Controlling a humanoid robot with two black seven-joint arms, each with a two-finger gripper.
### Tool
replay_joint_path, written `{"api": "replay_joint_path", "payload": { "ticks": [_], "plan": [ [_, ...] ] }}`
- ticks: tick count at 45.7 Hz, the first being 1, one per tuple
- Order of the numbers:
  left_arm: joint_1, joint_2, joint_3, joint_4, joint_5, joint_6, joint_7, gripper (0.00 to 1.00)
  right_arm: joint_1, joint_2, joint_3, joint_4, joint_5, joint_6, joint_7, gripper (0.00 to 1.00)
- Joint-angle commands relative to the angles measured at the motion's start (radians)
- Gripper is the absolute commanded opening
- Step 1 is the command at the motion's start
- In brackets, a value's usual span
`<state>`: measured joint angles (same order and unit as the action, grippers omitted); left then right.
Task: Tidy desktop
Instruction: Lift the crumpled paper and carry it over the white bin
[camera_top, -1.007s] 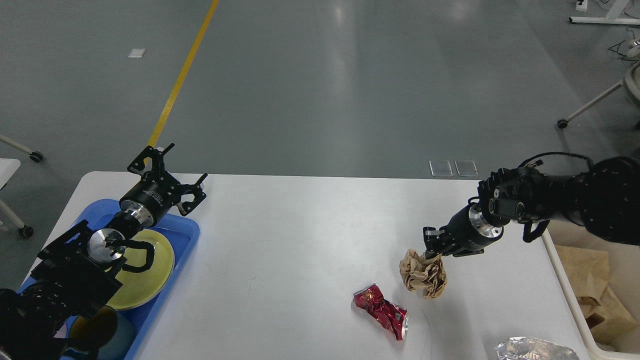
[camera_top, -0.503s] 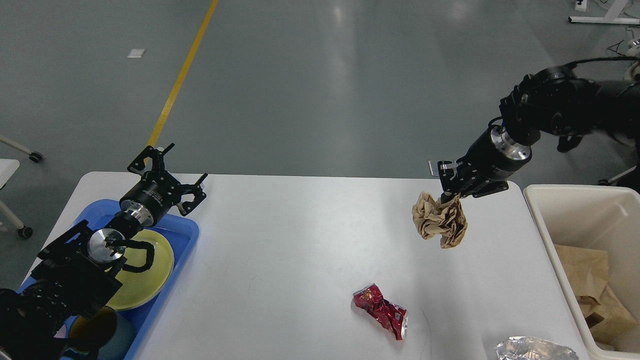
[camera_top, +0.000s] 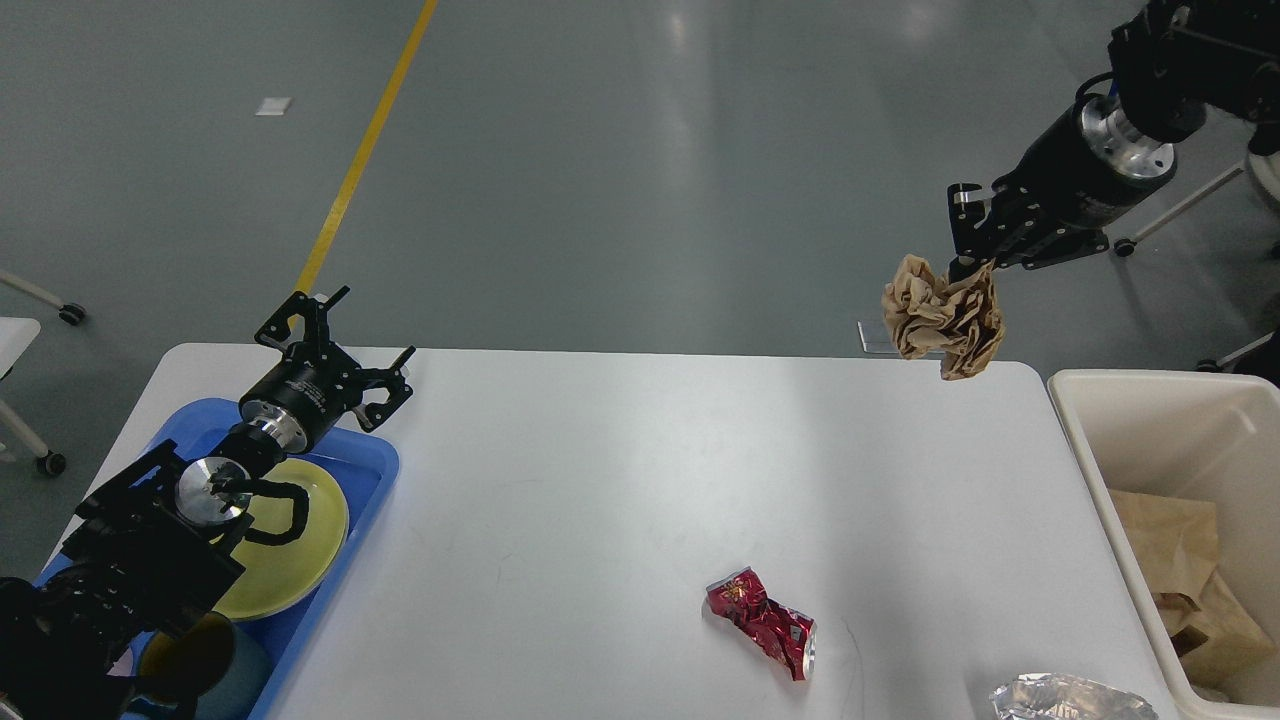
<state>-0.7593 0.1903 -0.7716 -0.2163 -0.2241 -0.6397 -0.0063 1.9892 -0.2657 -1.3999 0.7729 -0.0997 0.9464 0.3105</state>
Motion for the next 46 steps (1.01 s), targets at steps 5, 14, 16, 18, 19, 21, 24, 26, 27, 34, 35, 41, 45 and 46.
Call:
{"api": "replay_joint_path", "payload": {
  "ticks": [5,14,16,18,19,21,24,26,27,34,35,41,45,46],
  "plan": [
    [0.000,0.000,0.000,0.000,0.000,0.000,0.000,0.96,-0.013,-0.073,-0.005,-0.099,0.000,-0.018,-0.002,0.00],
    [0.000,0.000,0.000,0.000,0.000,0.000,0.000,0.96,-0.032,-0.170,-0.039,-0.165,-0.005,-0.087,-0.002,0.00],
    [0.000,0.001,0.000,0.000,0.000,0.000,0.000,0.96,-0.036,-0.185,-0.048,-0.165,-0.005,-0.113,-0.002,0.00],
    [0.000,0.000,0.000,0.000,0.000,0.000,0.000,0.96,-0.044,-0.207,-0.048,-0.165,-0.005,-0.141,-0.002,0.00],
    [0.000,0.000,0.000,0.000,0.000,0.000,0.000,0.96,-0.047,-0.220,-0.048,-0.165,-0.003,-0.156,-0.002,0.00],
    [0.000,0.000,0.000,0.000,0.000,0.000,-0.001,0.96,-0.062,-0.248,-0.047,-0.165,0.003,-0.195,-0.002,0.00],
    [0.000,0.000,0.000,0.000,0.000,0.000,0.000,0.96,-0.093,-0.285,-0.041,-0.164,0.011,-0.270,-0.002,0.00],
    [0.000,0.000,0.000,0.000,0.000,0.000,0.000,0.96,-0.113,-0.305,-0.037,-0.164,0.011,-0.331,-0.002,0.00],
    [0.000,0.000,0.000,0.000,0.000,0.000,0.000,0.96,-0.122,-0.314,-0.036,-0.164,0.011,-0.360,-0.002,0.00],
    [0.000,0.000,0.000,0.000,0.000,0.000,0.000,0.96,-0.199,-0.375,-0.028,-0.164,0.012,-0.534,-0.002,0.00],
    [0.000,0.000,0.000,0.000,0.000,0.000,0.000,0.96,-0.210,-0.383,-0.027,-0.164,0.014,-0.557,-0.002,0.00],
    [0.000,0.000,0.000,0.000,0.000,0.000,0.000,0.96,-0.291,-0.417,0.004,-0.164,0.020,-0.716,-0.001,0.00],
    [0.000,0.000,0.000,0.000,0.000,0.000,0.000,0.96,-0.383,-0.434,0.062,-0.167,0.020,-0.828,0.001,0.00],
    [0.000,0.001,0.000,0.000,0.000,0.000,0.000,0.96,-0.404,-0.437,0.076,-0.169,0.020,-0.842,0.001,0.00]
  ]
}}
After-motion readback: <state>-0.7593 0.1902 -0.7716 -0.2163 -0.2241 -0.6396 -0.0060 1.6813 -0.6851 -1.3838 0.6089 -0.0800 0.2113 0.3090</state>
